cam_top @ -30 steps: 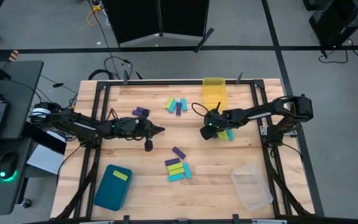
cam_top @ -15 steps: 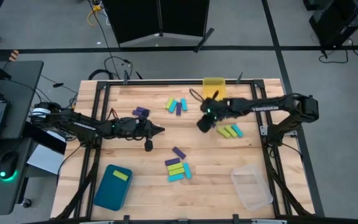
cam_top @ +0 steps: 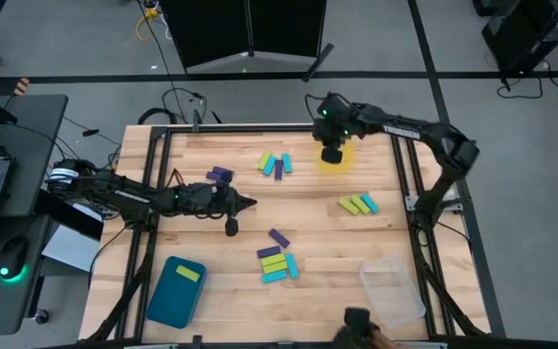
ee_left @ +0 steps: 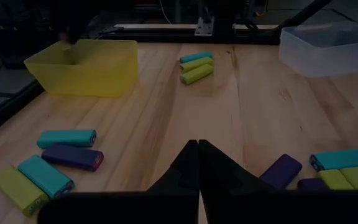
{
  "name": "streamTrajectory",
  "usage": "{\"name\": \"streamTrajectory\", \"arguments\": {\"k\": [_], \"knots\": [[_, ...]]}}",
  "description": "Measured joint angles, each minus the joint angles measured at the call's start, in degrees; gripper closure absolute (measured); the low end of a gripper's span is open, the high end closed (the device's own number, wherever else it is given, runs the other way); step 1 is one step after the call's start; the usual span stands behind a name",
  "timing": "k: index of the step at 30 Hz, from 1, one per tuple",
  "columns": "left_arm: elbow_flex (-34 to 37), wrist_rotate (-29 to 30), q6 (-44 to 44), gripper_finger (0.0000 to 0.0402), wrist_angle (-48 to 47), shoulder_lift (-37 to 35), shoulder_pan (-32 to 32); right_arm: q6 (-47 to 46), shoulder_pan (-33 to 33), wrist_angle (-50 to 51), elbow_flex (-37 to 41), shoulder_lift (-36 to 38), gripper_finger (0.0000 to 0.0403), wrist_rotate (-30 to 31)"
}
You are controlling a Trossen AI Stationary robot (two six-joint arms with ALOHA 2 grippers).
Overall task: Sort blocks
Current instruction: Put the violet block into the transparent yellow bin, then put the light blue block into the transparent bin
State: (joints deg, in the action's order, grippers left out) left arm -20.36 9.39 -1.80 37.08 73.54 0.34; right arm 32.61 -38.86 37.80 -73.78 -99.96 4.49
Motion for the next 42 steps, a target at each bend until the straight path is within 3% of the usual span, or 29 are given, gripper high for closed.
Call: {"name": "streamTrajectory", "arguments": {"k": [7, 14, 23, 34, 42], "knots": [[0.0, 0.0, 0.0, 0.0396, 0.2, 0.0, 0.0, 5.4, -4.6, 1.0, -7.3, -12.0, 0.0286, 0.0], [0.0, 0.0, 0.1, 0.0396, 0.2, 0.0, 0.0, 8.1, -6.0, 2.7, -11.7, -18.1, 0.0286, 0.0], [0.0, 0.0, 0.3, 0.0396, 0.2, 0.0, 0.0, 9.2, -6.7, 2.7, -12.1, -20.3, 0.0281, 0.2], [0.0, 0.0, 0.2, 0.0396, 0.3, 0.0, 0.0, 8.2, -5.8, 3.9, -12.3, -20.5, 0.0219, 7.2], [0.0, 0.0, 0.2, 0.0396, 0.3, 0.0, 0.0, 4.4, -4.0, 17.4, -20.6, -19.6, 0.0221, 7.8]]}}
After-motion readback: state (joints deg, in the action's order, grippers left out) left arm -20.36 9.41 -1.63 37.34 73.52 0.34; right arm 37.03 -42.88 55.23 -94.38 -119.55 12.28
